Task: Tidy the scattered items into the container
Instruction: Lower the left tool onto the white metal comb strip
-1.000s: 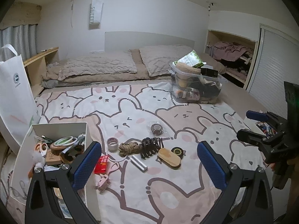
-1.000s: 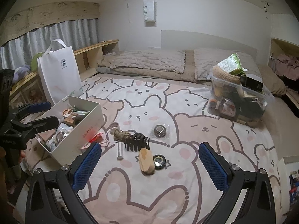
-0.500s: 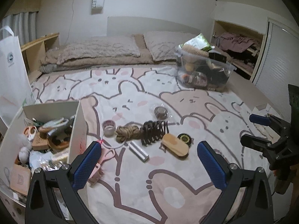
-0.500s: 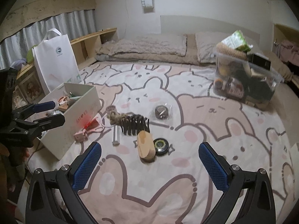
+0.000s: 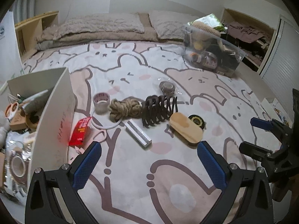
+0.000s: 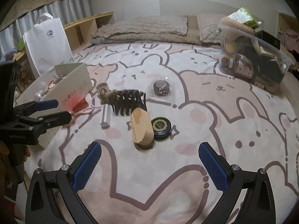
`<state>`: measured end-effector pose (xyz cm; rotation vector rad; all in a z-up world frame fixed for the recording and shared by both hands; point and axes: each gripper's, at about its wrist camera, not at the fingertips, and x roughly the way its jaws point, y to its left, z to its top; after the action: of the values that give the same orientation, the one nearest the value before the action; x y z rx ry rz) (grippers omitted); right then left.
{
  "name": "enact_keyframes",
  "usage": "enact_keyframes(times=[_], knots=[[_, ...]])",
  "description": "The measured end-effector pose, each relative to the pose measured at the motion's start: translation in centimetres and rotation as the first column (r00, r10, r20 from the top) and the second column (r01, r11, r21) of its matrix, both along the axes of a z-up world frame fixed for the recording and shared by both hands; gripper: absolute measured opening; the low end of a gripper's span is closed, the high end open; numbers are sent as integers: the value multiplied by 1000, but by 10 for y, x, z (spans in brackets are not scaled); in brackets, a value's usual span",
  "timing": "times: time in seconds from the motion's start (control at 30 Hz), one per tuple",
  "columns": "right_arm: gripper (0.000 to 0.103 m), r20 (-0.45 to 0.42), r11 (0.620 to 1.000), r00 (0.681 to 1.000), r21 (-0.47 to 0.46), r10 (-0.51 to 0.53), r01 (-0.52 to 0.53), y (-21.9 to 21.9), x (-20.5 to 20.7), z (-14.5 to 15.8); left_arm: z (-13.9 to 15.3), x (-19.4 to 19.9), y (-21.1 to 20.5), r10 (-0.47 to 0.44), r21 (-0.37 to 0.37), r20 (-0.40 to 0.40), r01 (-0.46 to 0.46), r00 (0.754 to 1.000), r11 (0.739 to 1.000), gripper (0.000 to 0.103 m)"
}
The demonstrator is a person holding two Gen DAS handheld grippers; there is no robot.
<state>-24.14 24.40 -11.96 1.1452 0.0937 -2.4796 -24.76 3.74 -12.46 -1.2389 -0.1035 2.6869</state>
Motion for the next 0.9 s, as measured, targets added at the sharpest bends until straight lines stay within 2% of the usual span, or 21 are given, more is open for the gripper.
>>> enact_keyframes(times=[0.23, 0.43, 0.57, 0.67, 0.9], knots=[[103, 23, 1000, 1000, 25, 2, -3, -6, -8, -28, -29, -10, 5, 20, -11, 49, -20, 999, 1000, 103], [103, -27, 997, 1000, 76, 16, -14, -14, -10, -43, -46, -19, 5, 62, -39, 55, -60, 997, 997, 103], [103, 6, 995, 1000, 94, 17, -18, -19, -22, -57, -58, -27, 4, 119, -49, 38, -117, 992, 992, 103], [103, 26, 990, 999, 137, 35, -38, -25, -33, -66, -65, -31, 2, 153, -29, 33, -152, 988, 988, 103], [103, 49, 978, 997, 198, 56, -65, -33, -55, -78, -73, -47, 4, 167, -15, 33, -167, 985, 986, 103]])
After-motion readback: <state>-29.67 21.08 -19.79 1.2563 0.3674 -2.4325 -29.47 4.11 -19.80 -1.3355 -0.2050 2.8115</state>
